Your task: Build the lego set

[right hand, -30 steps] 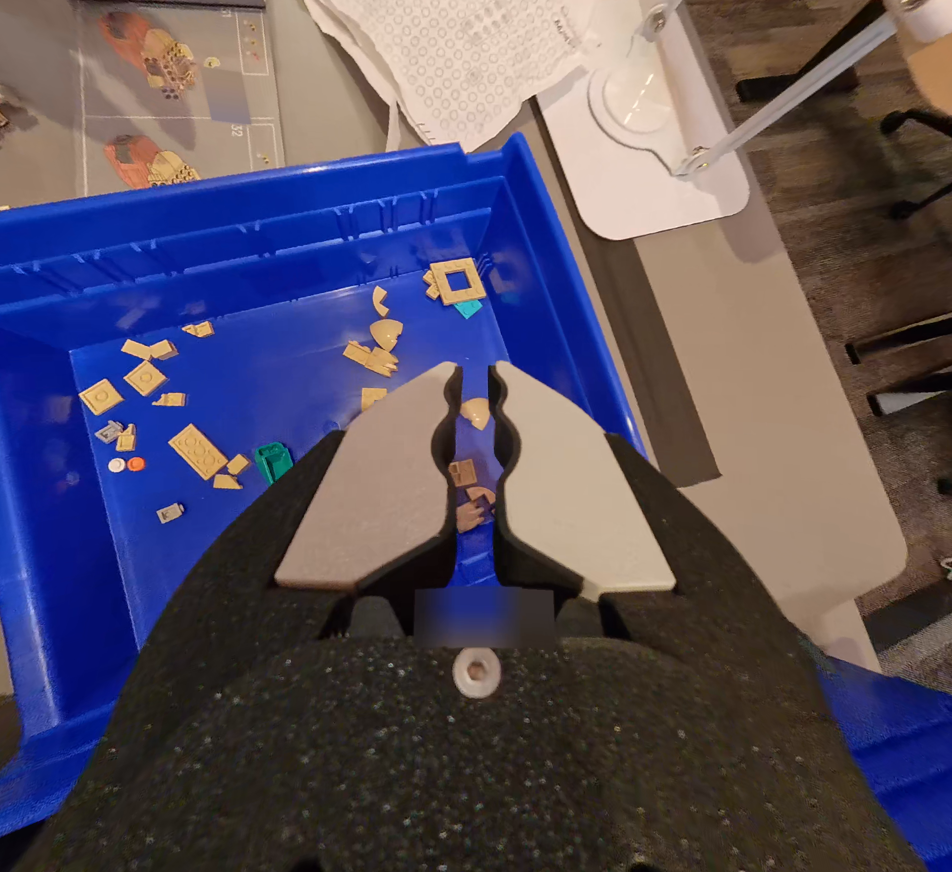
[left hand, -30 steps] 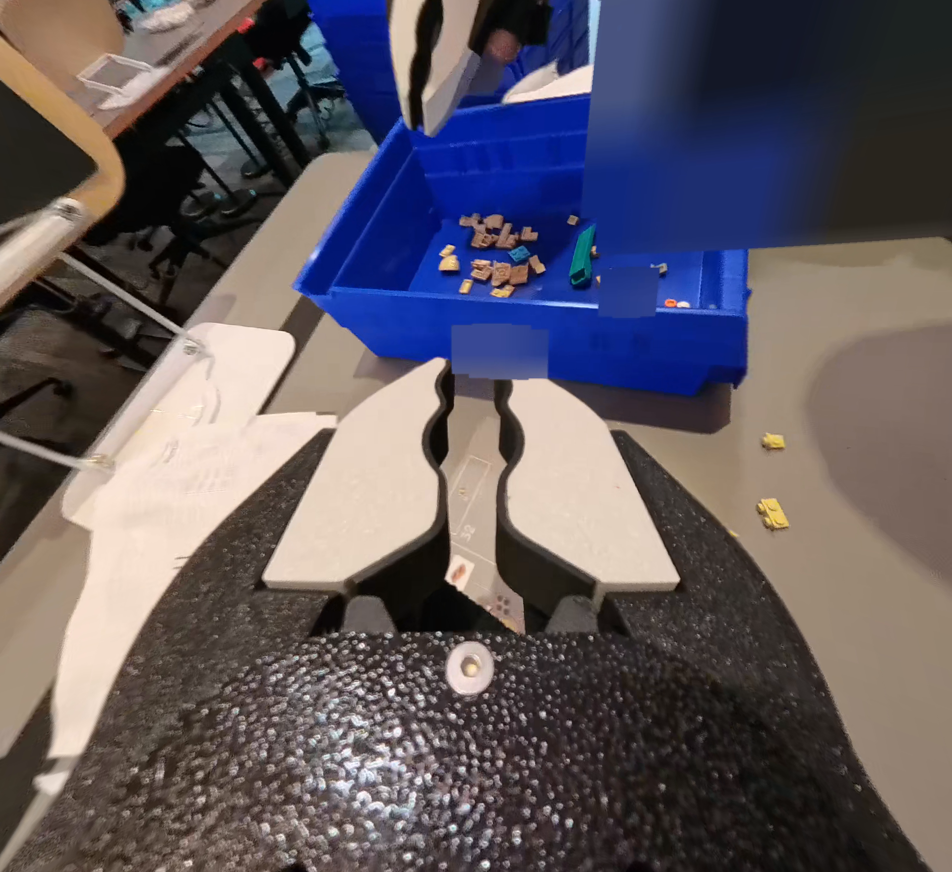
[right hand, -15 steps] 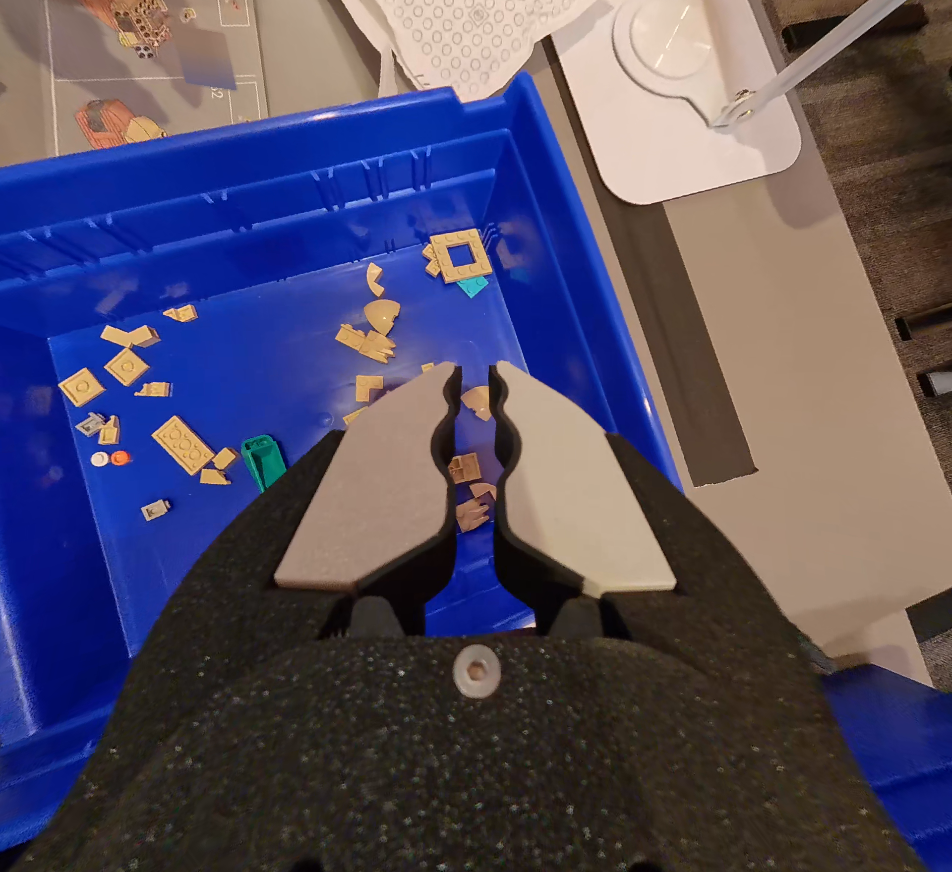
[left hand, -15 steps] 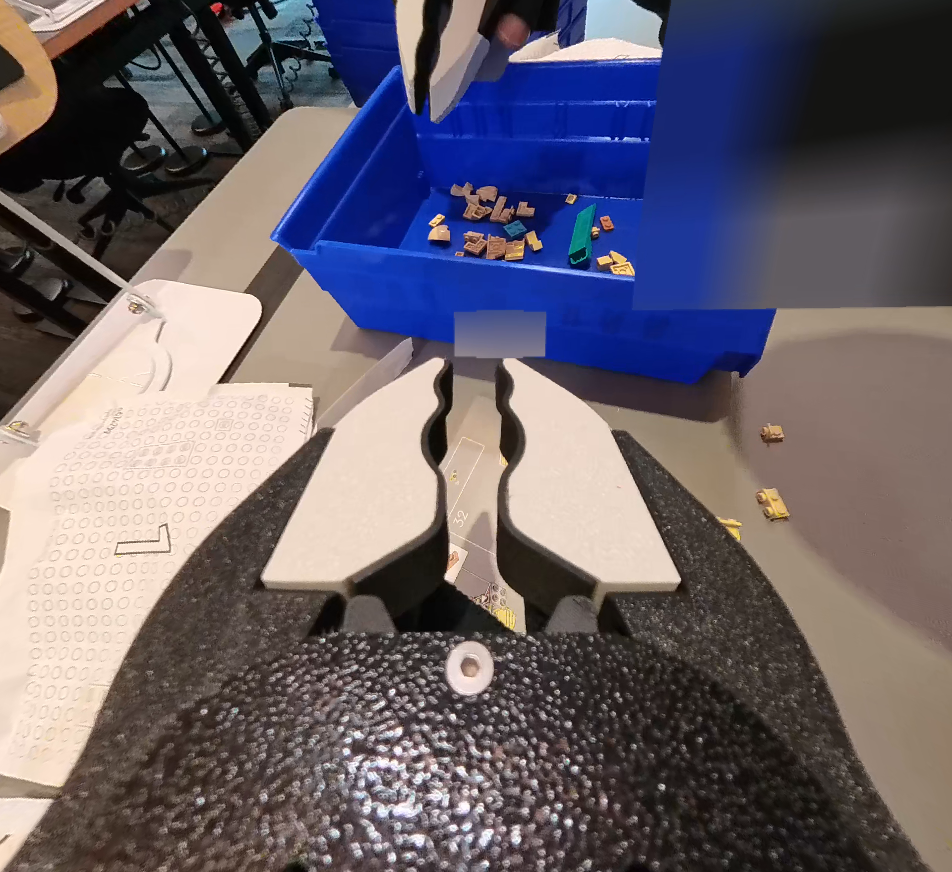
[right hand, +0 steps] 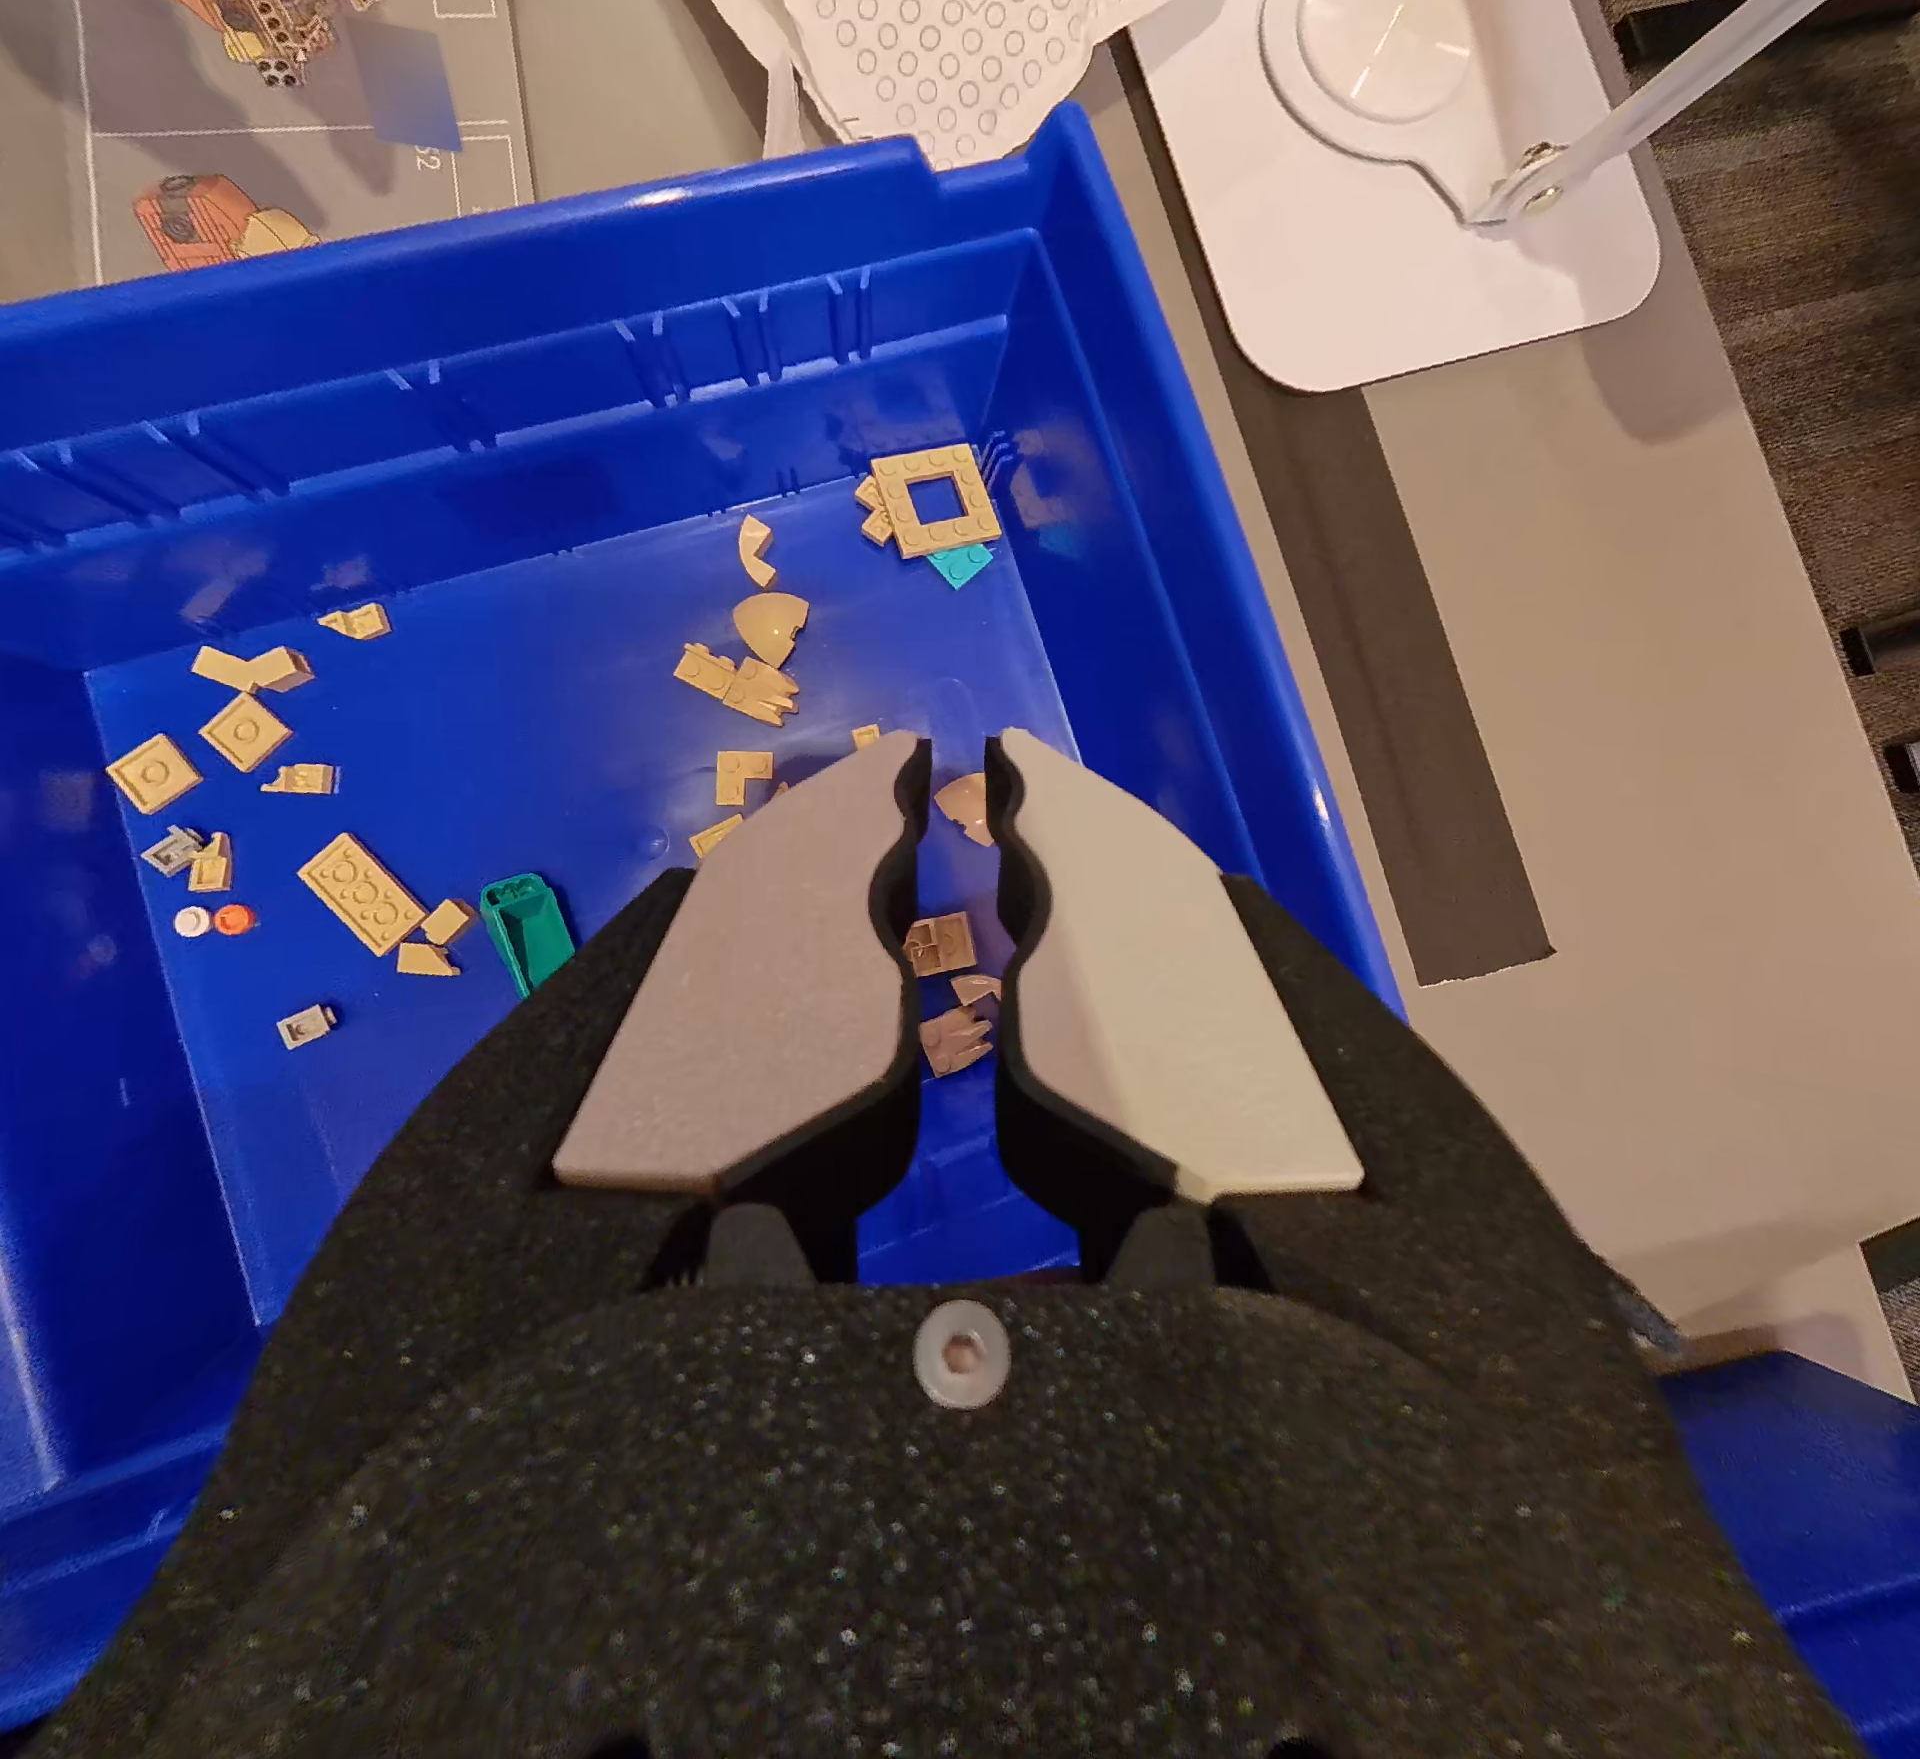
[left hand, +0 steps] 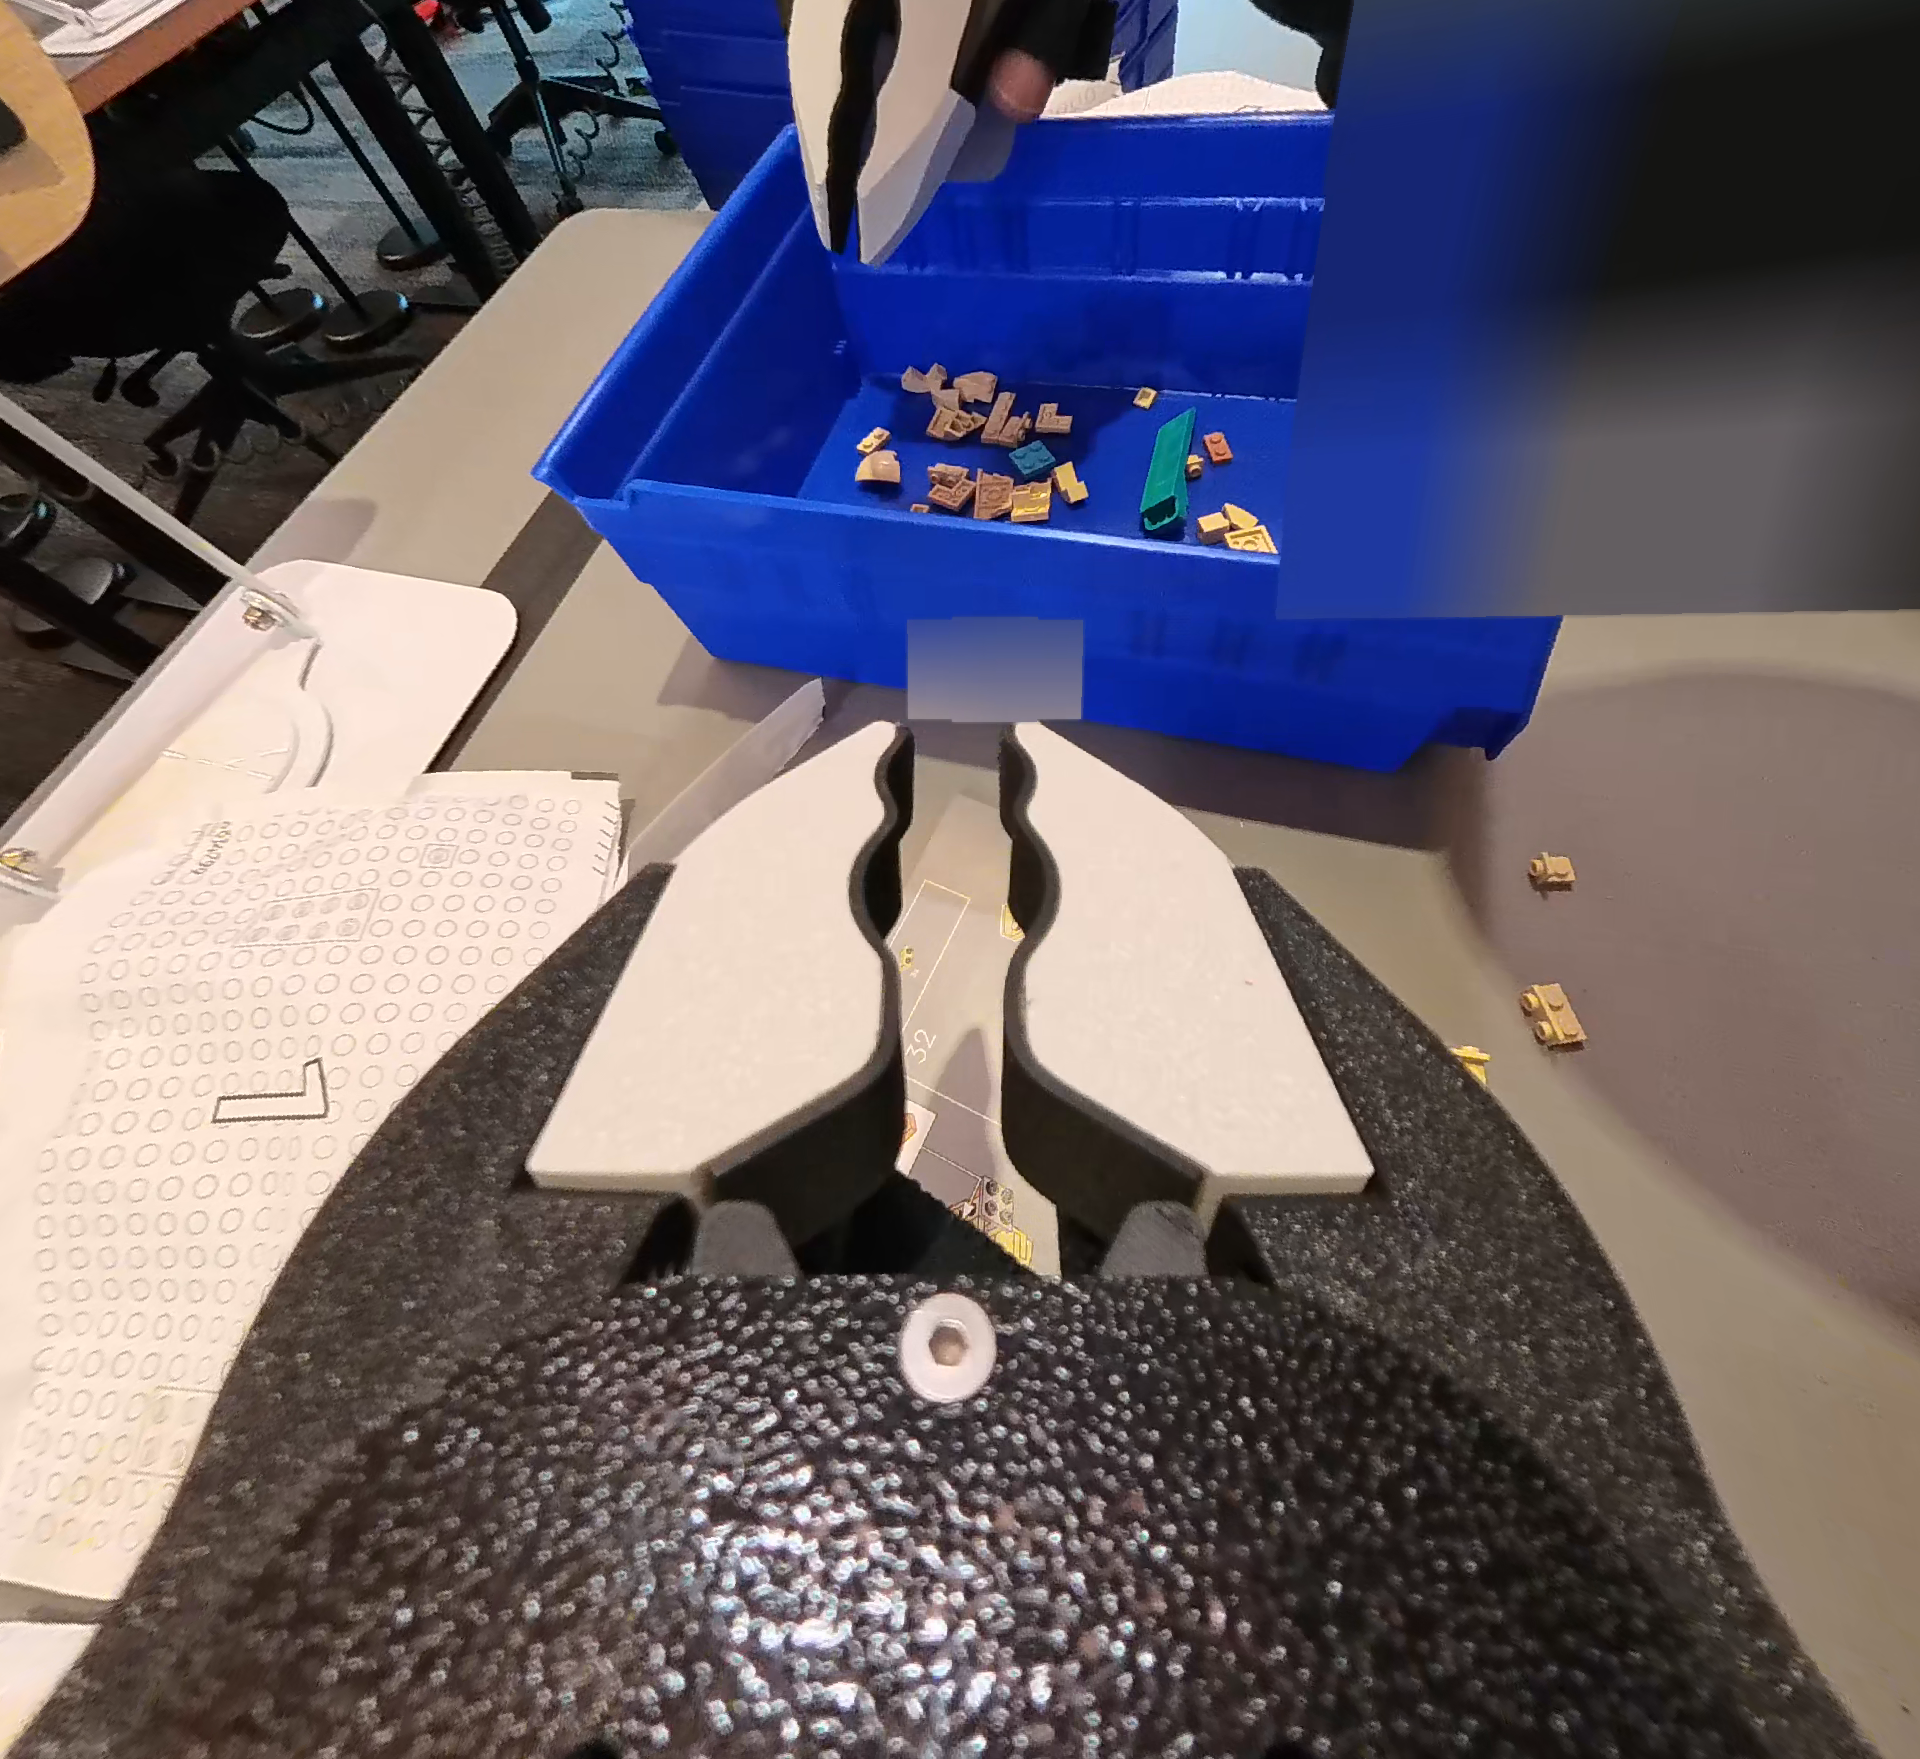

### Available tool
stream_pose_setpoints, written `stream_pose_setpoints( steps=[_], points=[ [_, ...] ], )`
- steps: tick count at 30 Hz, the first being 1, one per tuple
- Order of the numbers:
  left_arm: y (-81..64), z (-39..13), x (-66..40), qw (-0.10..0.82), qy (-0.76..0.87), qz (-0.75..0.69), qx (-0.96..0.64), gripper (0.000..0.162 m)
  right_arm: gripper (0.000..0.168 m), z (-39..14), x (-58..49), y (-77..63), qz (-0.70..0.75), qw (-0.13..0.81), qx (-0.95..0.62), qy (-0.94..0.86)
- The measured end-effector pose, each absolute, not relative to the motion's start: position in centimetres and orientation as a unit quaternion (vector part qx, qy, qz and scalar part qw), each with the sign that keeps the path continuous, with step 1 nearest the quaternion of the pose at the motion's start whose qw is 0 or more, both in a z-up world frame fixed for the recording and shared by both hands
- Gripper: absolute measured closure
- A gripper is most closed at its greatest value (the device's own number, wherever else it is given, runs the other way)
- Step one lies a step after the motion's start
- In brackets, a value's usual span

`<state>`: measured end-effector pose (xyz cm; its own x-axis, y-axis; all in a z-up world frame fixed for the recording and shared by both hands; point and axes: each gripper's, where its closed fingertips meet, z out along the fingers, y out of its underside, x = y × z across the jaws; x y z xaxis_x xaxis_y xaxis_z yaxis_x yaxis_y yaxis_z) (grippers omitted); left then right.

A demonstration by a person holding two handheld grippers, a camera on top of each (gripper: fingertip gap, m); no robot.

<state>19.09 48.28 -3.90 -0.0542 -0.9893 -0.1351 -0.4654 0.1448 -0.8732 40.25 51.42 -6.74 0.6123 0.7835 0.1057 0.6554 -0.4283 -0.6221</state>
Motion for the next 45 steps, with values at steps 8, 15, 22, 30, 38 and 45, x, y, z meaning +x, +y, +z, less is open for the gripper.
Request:
stream_pose_setpoints(
  steps=[8,15,22,30,38,45],
  points=[
    [48.3,-4.1,19.2,0.392,0.645,-0.334,-0.565,0.147,0.159,-7.3,40.0,51.5,0.103,0.311,-0.84,-0.432],
    [48.2,-4.1,19.2,0.392,0.644,-0.336,-0.564,0.147,0.159,-7.5,39.8,51.6,0.107,0.309,-0.84,-0.432],
    [48.1,-4.1,19.2,0.39,0.644,-0.338,-0.564,0.147,0.159,-7.8,39.8,51.7,0.111,0.307,-0.841,-0.431],
    [48.0,-4.0,19.3,0.39,0.646,-0.338,-0.562,0.147,0.159,-8.0,39.9,51.7,0.113,0.304,-0.842,-0.43],
    [47.9,-4.0,19.3,0.391,0.646,-0.338,-0.562,0.147,0.159,-8.1,39.8,51.7,0.114,0.303,-0.842,-0.431],
    [47.8,-4.0,19.3,0.39,0.647,-0.339,-0.561,0.147,0.159,-8.2,39.8,51.7,0.115,0.301,-0.843,-0.431]
  ],
)
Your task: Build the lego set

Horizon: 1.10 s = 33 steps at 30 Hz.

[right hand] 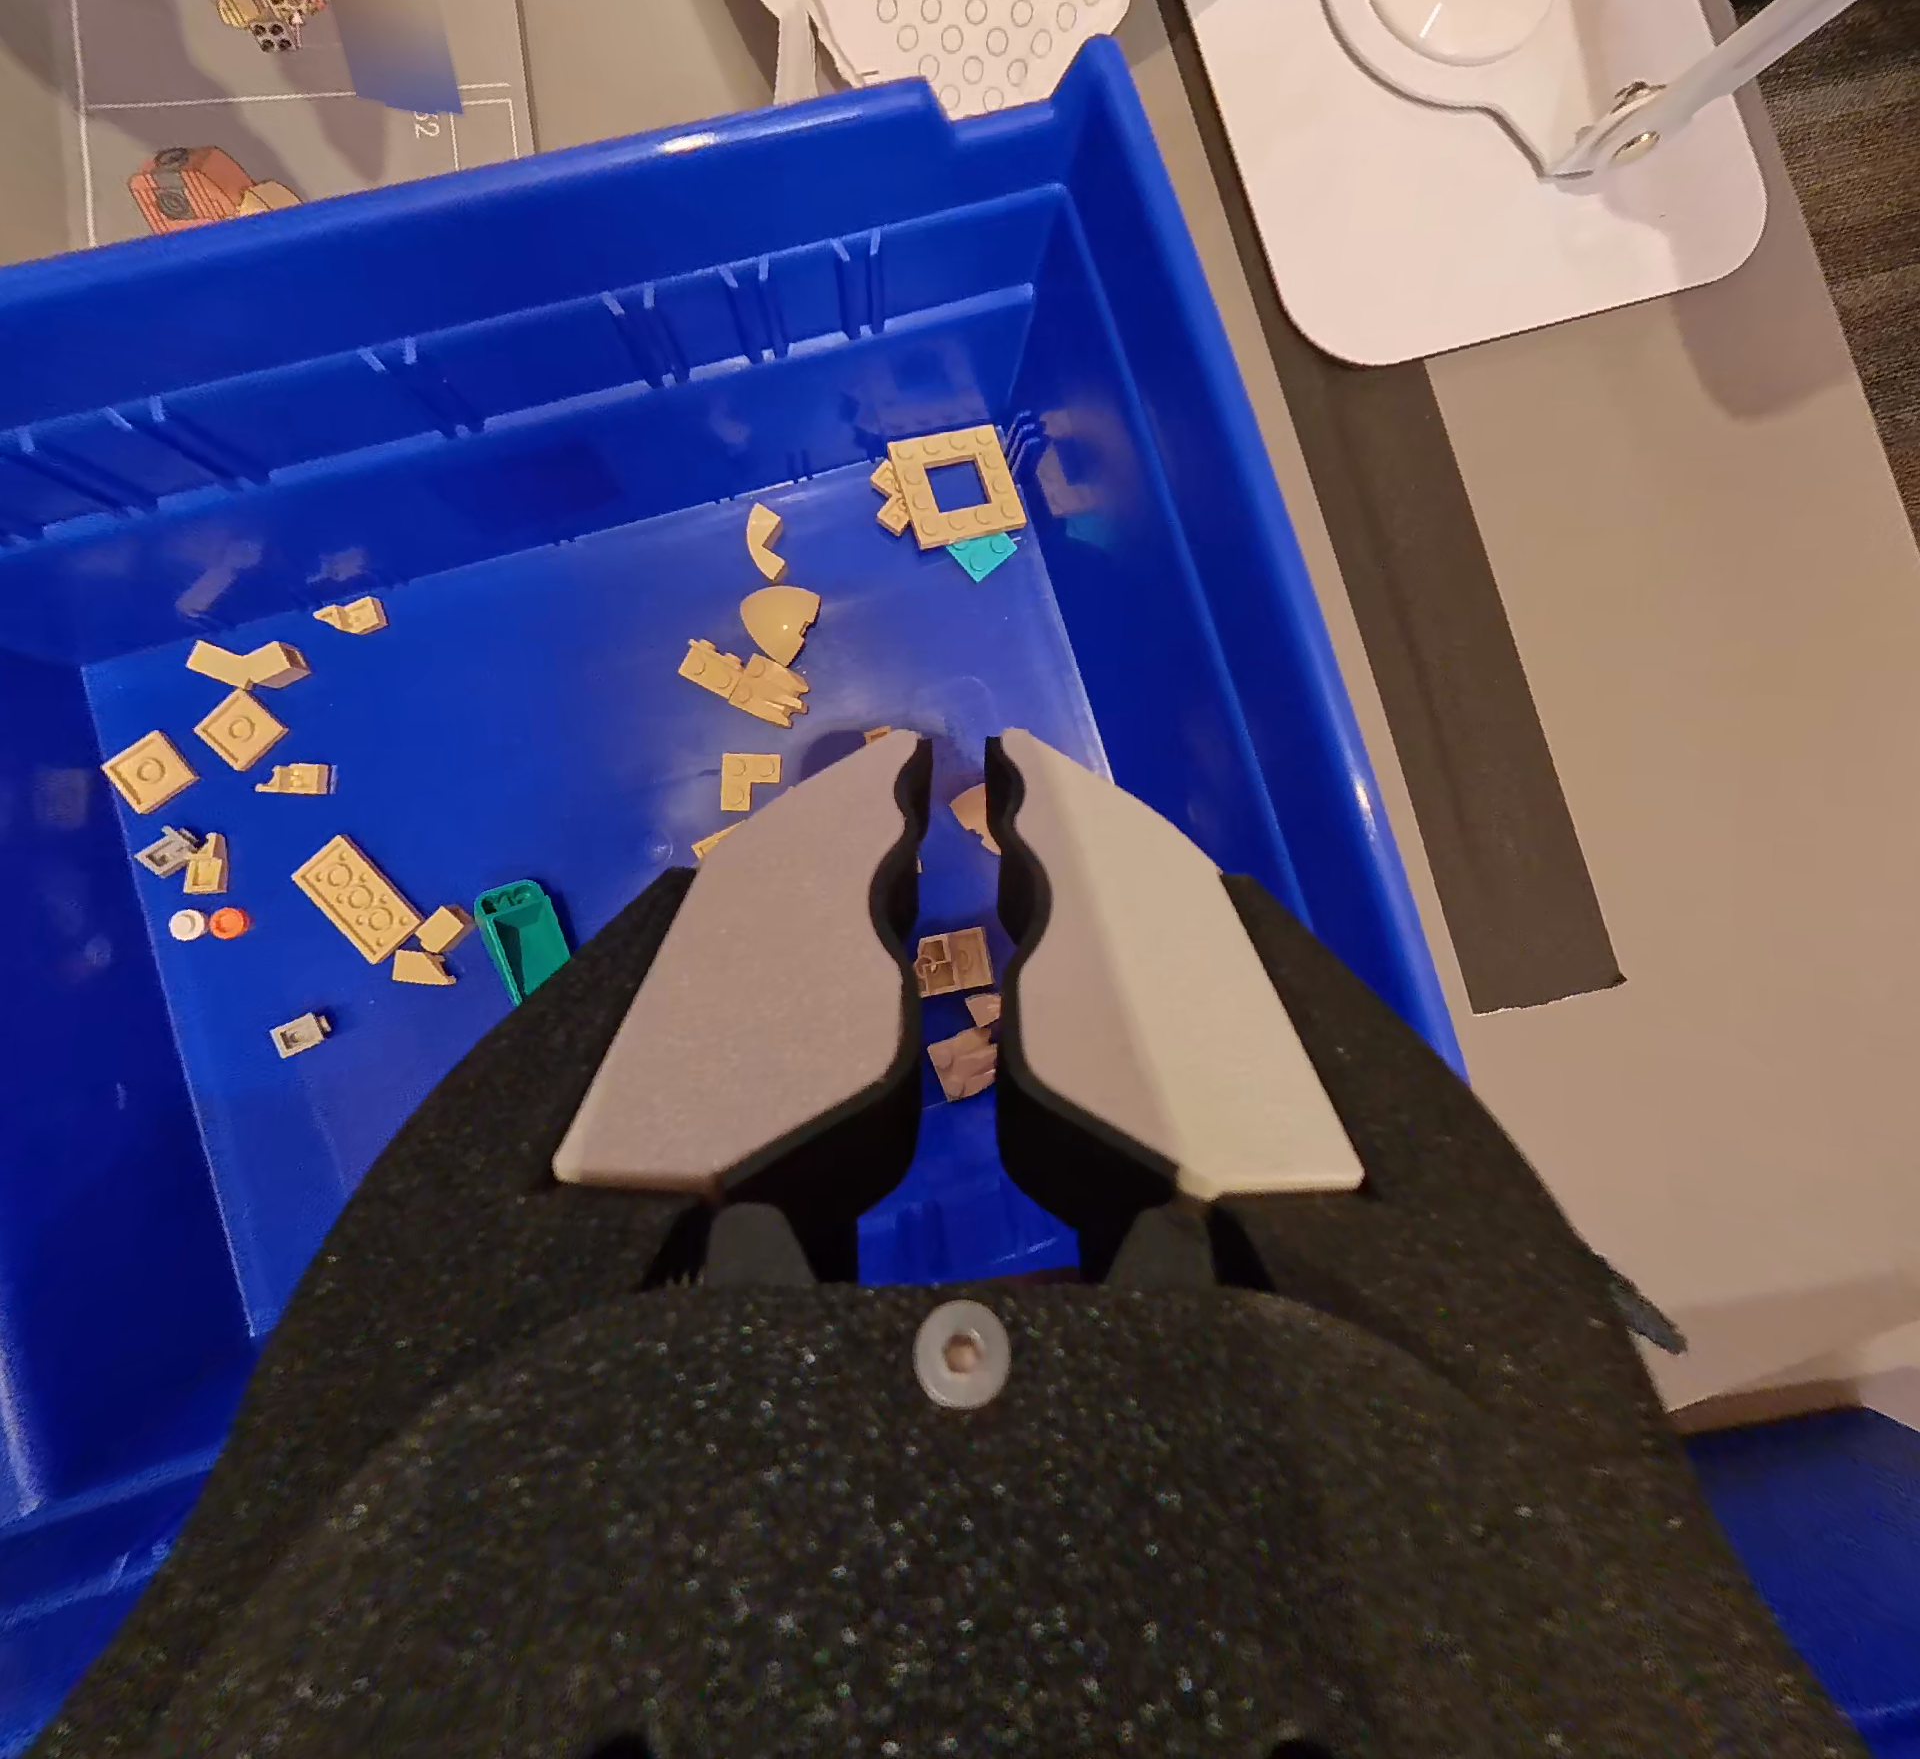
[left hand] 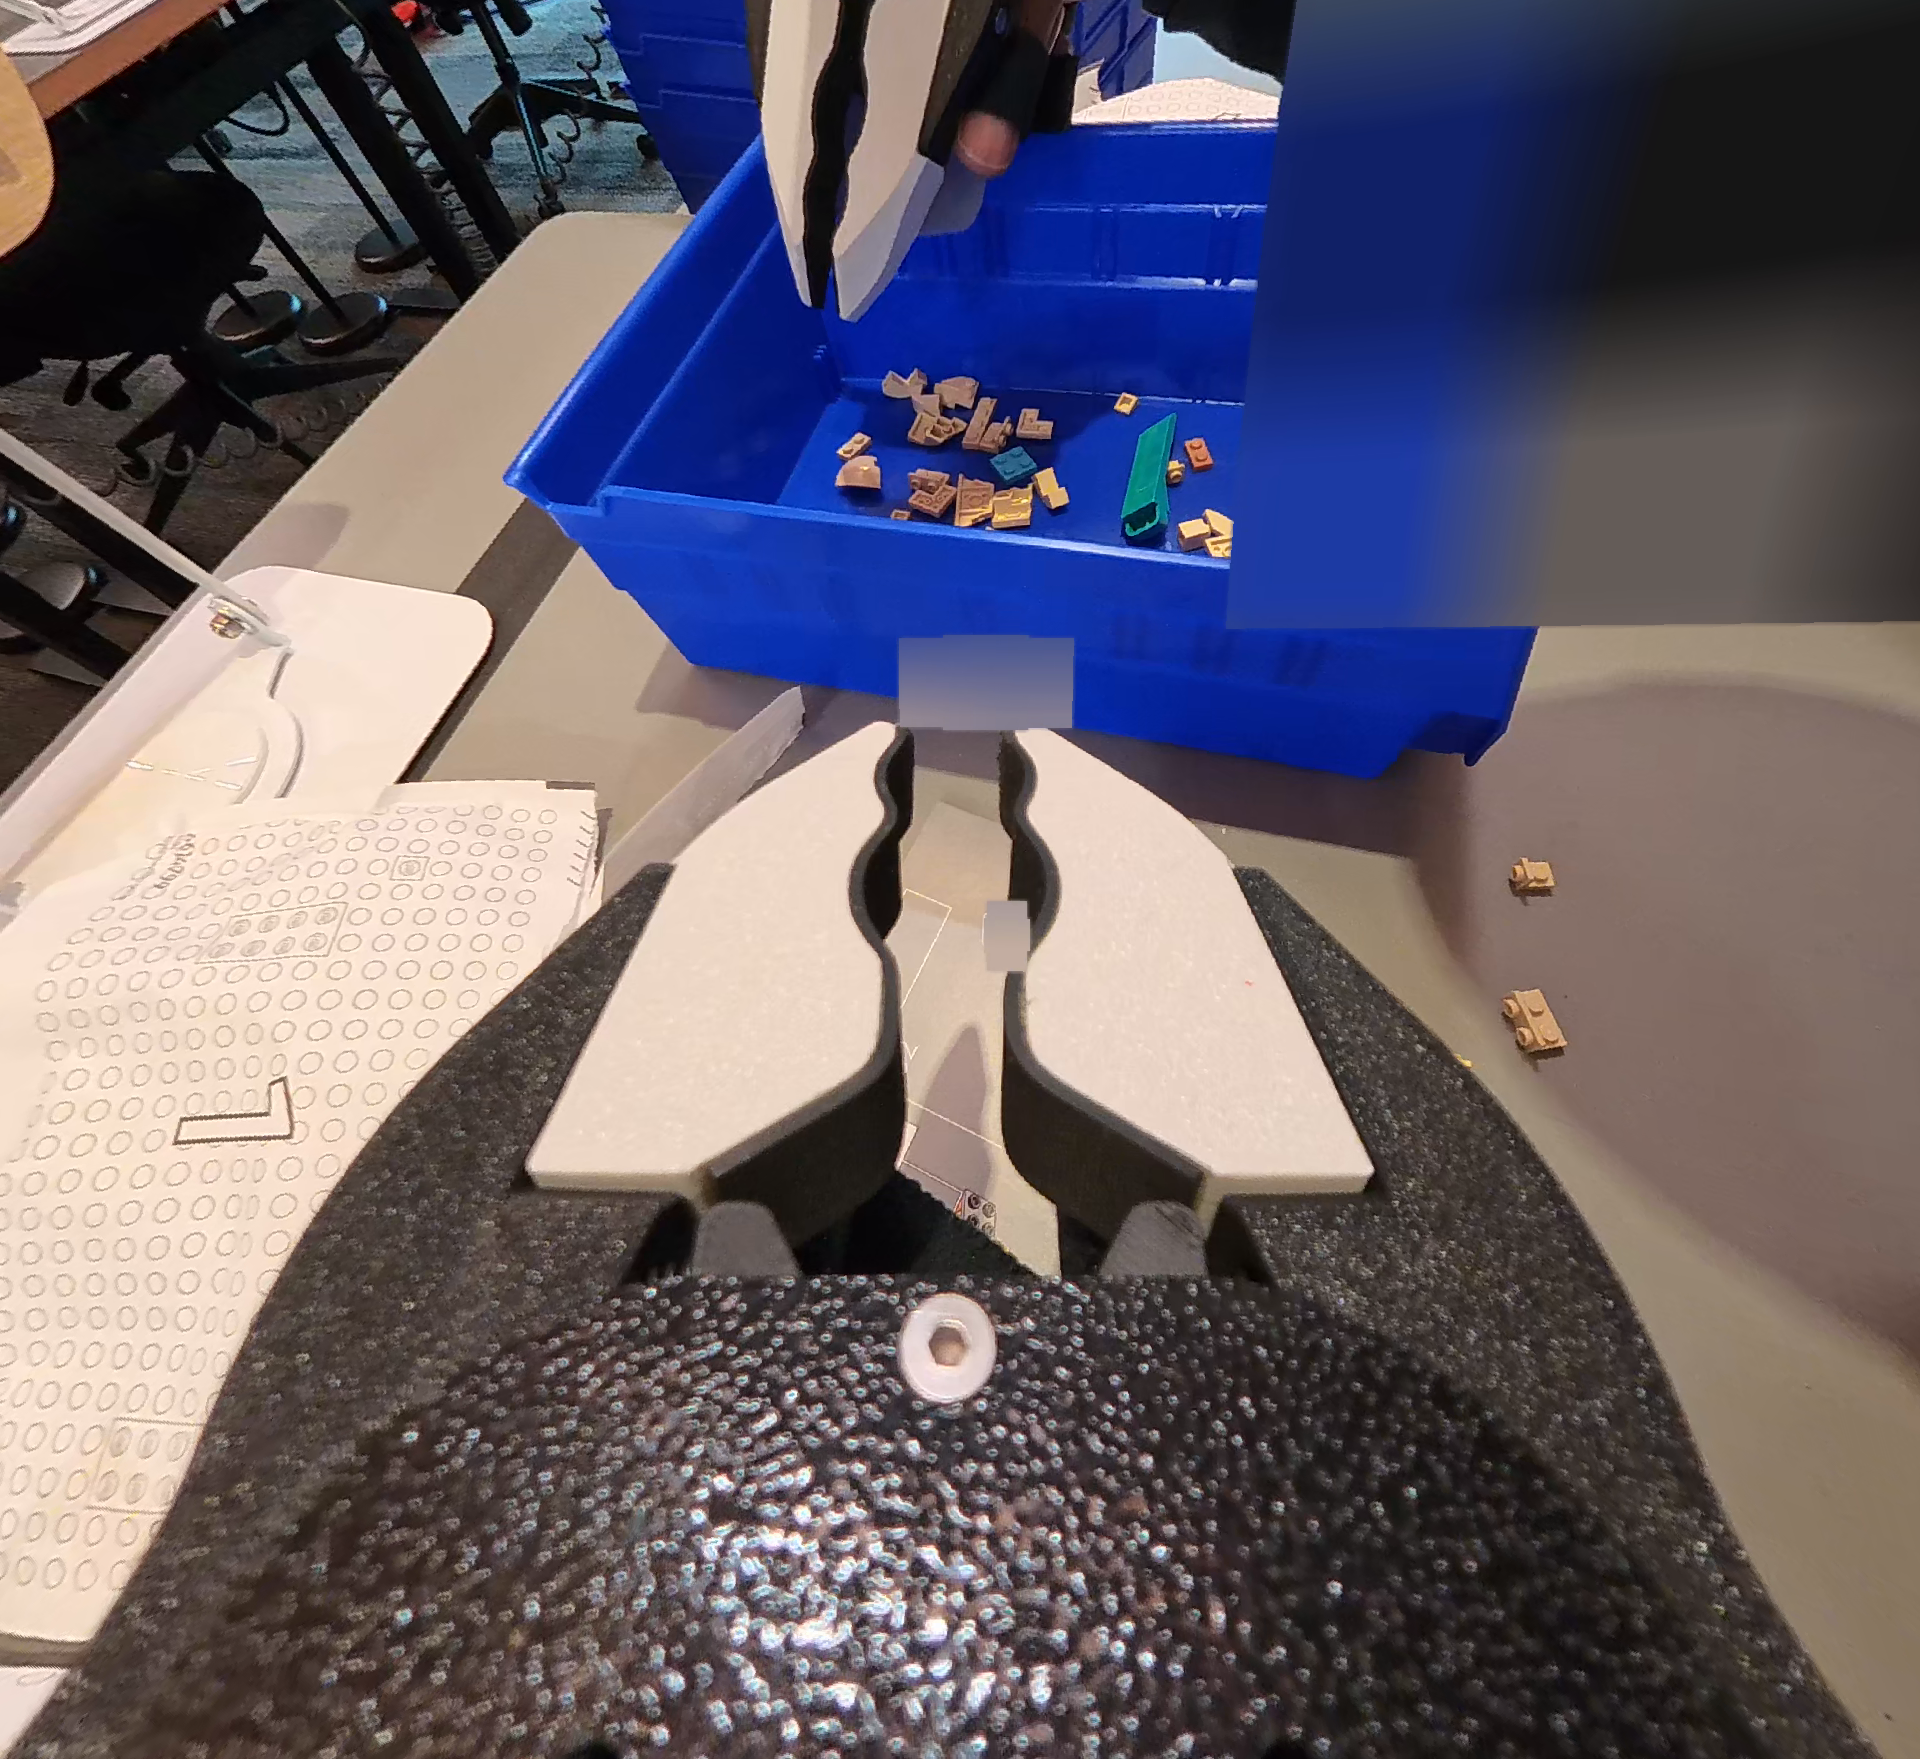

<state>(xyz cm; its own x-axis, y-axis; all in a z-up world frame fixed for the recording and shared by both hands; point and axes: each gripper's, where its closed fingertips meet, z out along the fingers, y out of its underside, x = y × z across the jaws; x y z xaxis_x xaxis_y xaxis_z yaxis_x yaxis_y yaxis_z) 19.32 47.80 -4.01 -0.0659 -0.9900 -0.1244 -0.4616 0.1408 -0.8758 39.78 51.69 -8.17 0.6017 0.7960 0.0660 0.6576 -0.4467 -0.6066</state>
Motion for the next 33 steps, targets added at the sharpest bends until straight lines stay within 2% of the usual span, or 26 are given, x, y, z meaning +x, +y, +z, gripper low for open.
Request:
stream_pose_setpoints(
  steps=[14,19,21,24,27,32,33],
  points=[
    [47.6,-4.0,19.4,0.389,0.648,-0.339,-0.56,0.147,0.159,-8.5,39.7,51.7,0.105,0.293,-0.844,-0.438],
    [47.7,-3.3,19.2,0.396,0.646,-0.34,-0.557,0.147,0.156,-8.1,39.1,52.3,0.015,0.312,-0.817,-0.485],
    [47.8,-2.5,19.0,0.406,0.64,-0.344,-0.555,0.147,0.155,-9.0,37.9,52.5,-0.033,0.319,-0.77,-0.552],
    [47.8,-2.0,18.8,0.409,0.636,-0.349,-0.554,0.147,0.15,-11.9,37.6,53.0,-0.121,0.266,-0.7,-0.652],
    [47.7,-1.9,18.6,0.41,0.638,-0.346,-0.552,0.147,0.144,-14.0,37.0,53.4,-0.136,0.223,-0.665,-0.699],
    [47.7,-1.3,18.3,0.419,0.636,-0.345,-0.549,0.147,0.136,-15.7,35.8,54.2,-0.118,0.212,-0.645,-0.725],
    [47.7,-1.2,18.2,0.421,0.635,-0.344,-0.549,0.147,0.139,-15.8,35.6,54.5,-0.121,0.218,-0.639,-0.727]
  ],
)
